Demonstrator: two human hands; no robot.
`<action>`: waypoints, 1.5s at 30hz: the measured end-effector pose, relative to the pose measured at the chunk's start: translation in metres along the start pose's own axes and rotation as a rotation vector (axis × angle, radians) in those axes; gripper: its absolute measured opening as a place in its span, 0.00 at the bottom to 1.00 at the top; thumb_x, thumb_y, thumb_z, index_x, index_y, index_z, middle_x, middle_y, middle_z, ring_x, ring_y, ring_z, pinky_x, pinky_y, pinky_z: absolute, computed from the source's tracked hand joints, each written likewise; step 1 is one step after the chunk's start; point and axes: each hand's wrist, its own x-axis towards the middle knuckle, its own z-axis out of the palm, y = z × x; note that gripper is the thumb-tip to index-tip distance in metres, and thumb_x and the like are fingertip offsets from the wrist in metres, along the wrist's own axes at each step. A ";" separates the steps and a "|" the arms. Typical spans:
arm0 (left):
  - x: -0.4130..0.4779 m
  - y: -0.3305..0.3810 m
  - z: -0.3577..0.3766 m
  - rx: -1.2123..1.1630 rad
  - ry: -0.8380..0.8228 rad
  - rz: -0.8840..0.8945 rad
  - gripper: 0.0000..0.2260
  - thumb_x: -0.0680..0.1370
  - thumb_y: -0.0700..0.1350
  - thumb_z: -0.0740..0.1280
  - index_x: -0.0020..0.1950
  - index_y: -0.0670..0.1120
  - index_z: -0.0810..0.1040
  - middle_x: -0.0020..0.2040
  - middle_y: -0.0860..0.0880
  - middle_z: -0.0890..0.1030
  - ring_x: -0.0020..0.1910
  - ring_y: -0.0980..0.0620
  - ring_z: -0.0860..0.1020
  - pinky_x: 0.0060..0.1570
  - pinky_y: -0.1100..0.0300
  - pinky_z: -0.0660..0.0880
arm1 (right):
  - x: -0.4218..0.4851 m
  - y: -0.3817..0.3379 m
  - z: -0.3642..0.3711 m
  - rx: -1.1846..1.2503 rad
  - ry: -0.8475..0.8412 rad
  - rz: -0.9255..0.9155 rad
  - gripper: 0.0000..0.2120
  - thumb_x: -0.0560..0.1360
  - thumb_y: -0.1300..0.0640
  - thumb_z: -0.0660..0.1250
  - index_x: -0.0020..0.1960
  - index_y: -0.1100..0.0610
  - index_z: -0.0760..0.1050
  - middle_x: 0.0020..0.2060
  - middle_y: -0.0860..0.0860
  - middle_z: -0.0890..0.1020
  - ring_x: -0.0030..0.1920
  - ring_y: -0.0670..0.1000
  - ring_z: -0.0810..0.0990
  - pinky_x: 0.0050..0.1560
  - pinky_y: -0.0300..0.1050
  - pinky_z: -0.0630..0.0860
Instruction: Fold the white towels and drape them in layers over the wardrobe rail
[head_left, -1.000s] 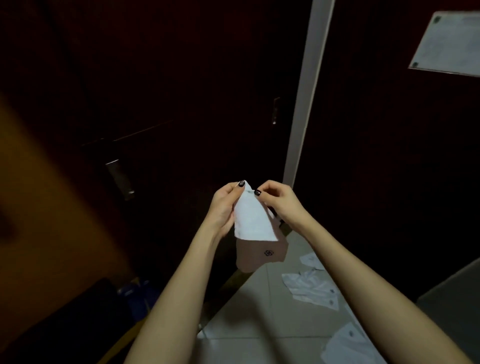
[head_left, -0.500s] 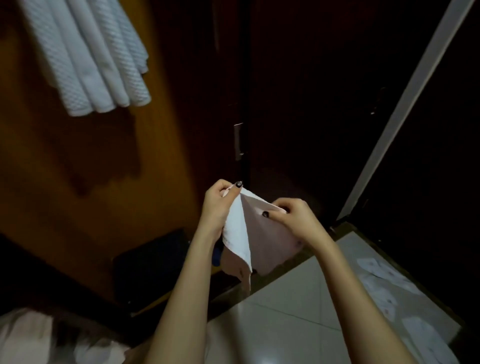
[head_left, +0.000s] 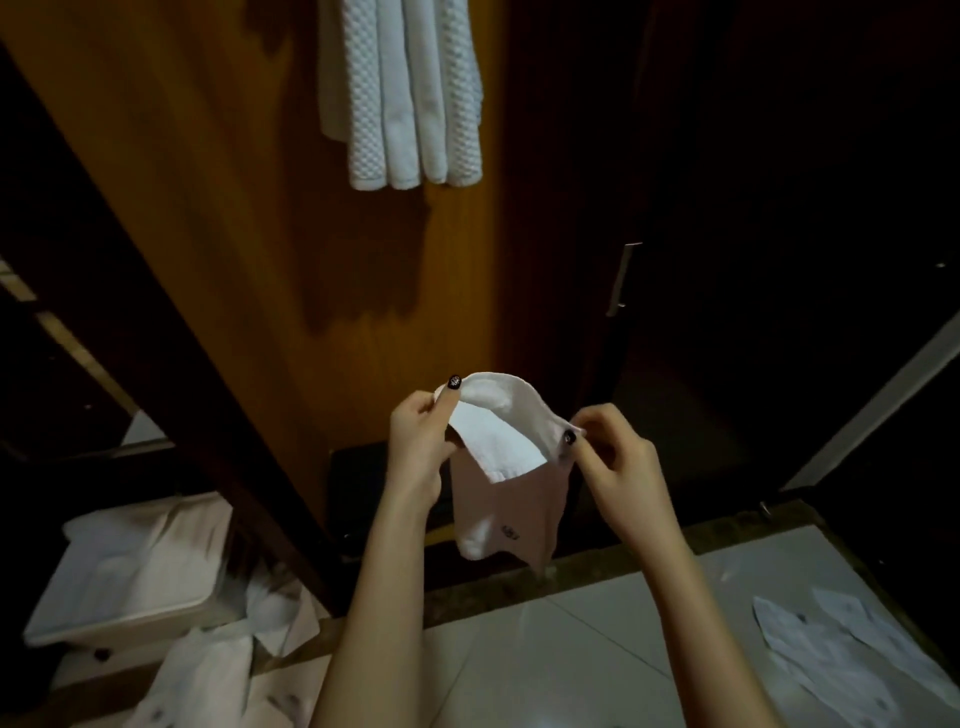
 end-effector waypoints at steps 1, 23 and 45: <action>-0.003 -0.001 -0.004 -0.050 -0.007 -0.038 0.11 0.79 0.46 0.67 0.48 0.37 0.77 0.45 0.44 0.80 0.46 0.48 0.79 0.44 0.54 0.77 | -0.001 -0.004 0.005 -0.003 -0.036 -0.033 0.12 0.78 0.64 0.64 0.53 0.48 0.76 0.47 0.41 0.81 0.48 0.37 0.79 0.43 0.30 0.75; -0.044 -0.012 -0.026 0.217 0.074 -0.068 0.10 0.78 0.45 0.68 0.43 0.39 0.80 0.35 0.46 0.80 0.36 0.53 0.78 0.41 0.60 0.75 | -0.019 -0.006 0.030 0.042 -0.185 0.010 0.09 0.80 0.58 0.63 0.54 0.54 0.82 0.48 0.44 0.81 0.50 0.38 0.79 0.47 0.30 0.74; -0.038 -0.026 0.003 0.425 -0.478 0.387 0.08 0.72 0.37 0.73 0.36 0.45 0.78 0.45 0.51 0.79 0.46 0.60 0.77 0.47 0.72 0.71 | -0.039 -0.006 -0.047 -0.096 0.108 0.183 0.06 0.78 0.58 0.67 0.42 0.50 0.75 0.39 0.48 0.80 0.39 0.46 0.77 0.37 0.36 0.72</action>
